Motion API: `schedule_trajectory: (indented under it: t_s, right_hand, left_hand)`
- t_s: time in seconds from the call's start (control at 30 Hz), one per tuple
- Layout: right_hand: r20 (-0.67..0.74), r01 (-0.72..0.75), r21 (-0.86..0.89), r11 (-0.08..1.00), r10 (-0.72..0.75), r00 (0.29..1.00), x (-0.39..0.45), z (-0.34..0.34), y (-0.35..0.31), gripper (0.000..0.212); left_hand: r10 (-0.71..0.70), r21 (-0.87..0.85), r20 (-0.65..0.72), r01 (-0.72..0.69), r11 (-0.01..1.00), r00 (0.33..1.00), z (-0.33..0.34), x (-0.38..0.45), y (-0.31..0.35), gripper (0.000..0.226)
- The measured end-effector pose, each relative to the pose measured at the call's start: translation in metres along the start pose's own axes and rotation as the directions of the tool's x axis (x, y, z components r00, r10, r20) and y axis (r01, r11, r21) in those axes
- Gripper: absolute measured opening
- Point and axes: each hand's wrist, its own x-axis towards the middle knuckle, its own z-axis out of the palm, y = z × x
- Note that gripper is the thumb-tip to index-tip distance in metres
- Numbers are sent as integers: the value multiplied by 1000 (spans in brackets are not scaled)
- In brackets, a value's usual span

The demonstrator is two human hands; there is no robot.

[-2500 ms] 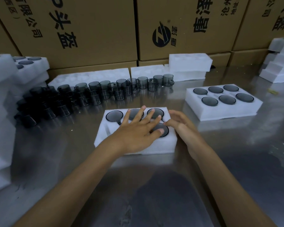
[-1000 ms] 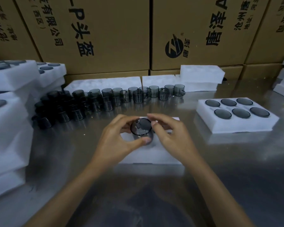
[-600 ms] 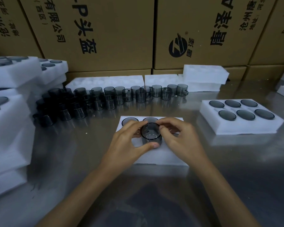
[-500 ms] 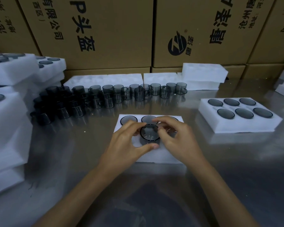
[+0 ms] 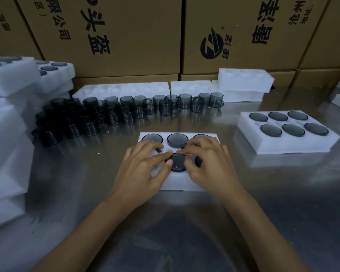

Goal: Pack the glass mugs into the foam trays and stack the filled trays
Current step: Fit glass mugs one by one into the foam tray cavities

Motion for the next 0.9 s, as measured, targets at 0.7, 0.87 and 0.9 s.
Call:
schedule_trajectory:
  t_s: [0.7, 0.87, 0.9]
  right_hand:
    - [-57, -511, 713, 481, 766, 640, 2, 2, 67, 27]
    - [-105, -505, 646, 572, 722, 684, 3, 10, 66, 27]
    - [-103, -507, 645, 572, 723, 683, 3, 11, 67, 27]
  left_hand:
    - [-699, -74, -127, 696, 715, 704, -2, 15, -114, 57]
    - [-759, 155, -53, 756, 636, 649, 5, 38, -151, 71]
    - [-770, 160, -56, 767, 621, 635, 4, 43, -155, 69]
